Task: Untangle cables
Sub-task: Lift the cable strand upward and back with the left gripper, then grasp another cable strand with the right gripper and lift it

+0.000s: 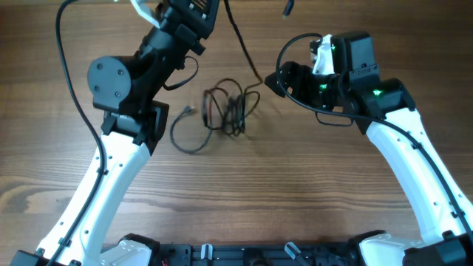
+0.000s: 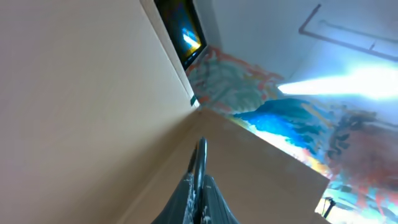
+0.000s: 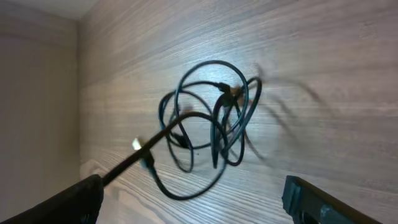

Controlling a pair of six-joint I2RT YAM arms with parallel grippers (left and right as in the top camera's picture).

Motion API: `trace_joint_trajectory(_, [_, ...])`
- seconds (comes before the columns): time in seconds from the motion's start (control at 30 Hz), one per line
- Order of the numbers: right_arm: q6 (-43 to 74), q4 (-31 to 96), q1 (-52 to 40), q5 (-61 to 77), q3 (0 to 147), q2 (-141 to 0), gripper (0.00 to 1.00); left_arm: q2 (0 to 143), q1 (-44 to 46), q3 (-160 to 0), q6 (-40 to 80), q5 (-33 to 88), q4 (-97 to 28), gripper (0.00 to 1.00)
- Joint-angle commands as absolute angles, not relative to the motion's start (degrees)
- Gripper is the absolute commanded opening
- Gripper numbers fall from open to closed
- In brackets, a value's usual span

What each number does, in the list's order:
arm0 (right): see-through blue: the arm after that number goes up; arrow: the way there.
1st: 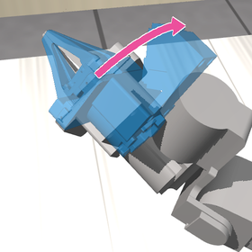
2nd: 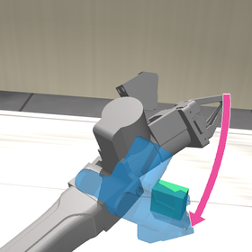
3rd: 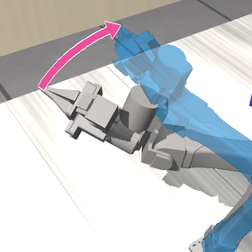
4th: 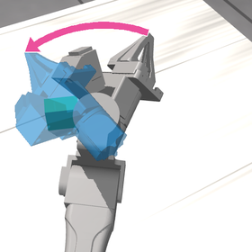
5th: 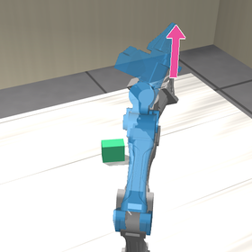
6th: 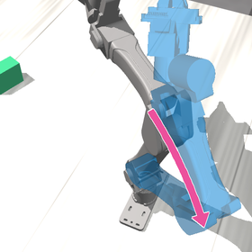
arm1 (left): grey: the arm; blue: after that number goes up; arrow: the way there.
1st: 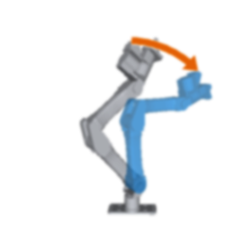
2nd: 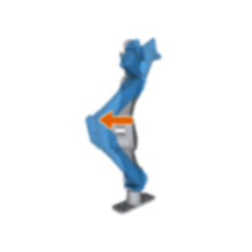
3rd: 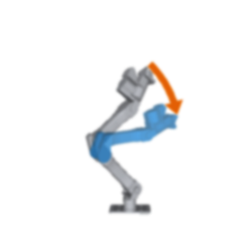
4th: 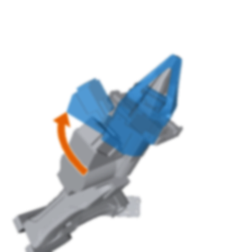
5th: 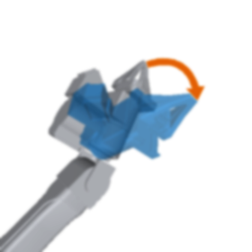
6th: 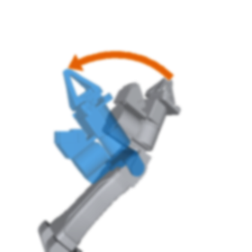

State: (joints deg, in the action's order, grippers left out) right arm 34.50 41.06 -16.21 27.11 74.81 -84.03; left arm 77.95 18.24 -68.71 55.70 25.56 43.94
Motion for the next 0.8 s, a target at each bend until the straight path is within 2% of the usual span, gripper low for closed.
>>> trace_joint_trajectory(0.0, [27.81, 39.94, -16.56, 31.73, 76.12, -84.66, 0.96, 77.12, 18.00, -69.01, 56.40, 24.47, 43.70, 0.04])
trace_joint_trajectory(0.17, [23.73, 34.68, -16.56, 38.30, 76.12, -84.66, 0.99, 77.14, 18.00, -69.01, 56.45, 17.78, 37.21, 0.04])
trace_joint_trajectory(0.4, [21.93, 26.89, -20.45, 39.09, 76.12, -84.66, 1.00, 77.12, 18.22, -69.01, 59.66, 16.36, 43.81, 0.04])
trace_joint_trajectory(0.47, [17.43, 24.51, -22.74, 39.00, 76.12, -84.66, 1.00, 77.12, 18.26, -69.01, 61.34, 16.38, 44.38, 0.04])
trace_joint_trajectory(0.53, [14.90, 23.18, -24.60, 35.88, 76.12, -84.68, 0.99, 77.14, 18.26, -69.01, 62.65, 16.36, 44.38, 0.04])
trace_joint_trajectory(0.63, [16.93, 22.31, -26.85, 21.58, 76.12, -84.68, 1.00, 77.12, 18.26, -69.01, 62.67, 15.90, 44.40, 0.04])
trace_joint_trajectory(0.77, [16.88, 18.17, -26.85, 19.49, 76.12, -85.01, 1.00, 77.12, 18.26, -69.01, 63.96, 15.09, 45.01, 0.04])
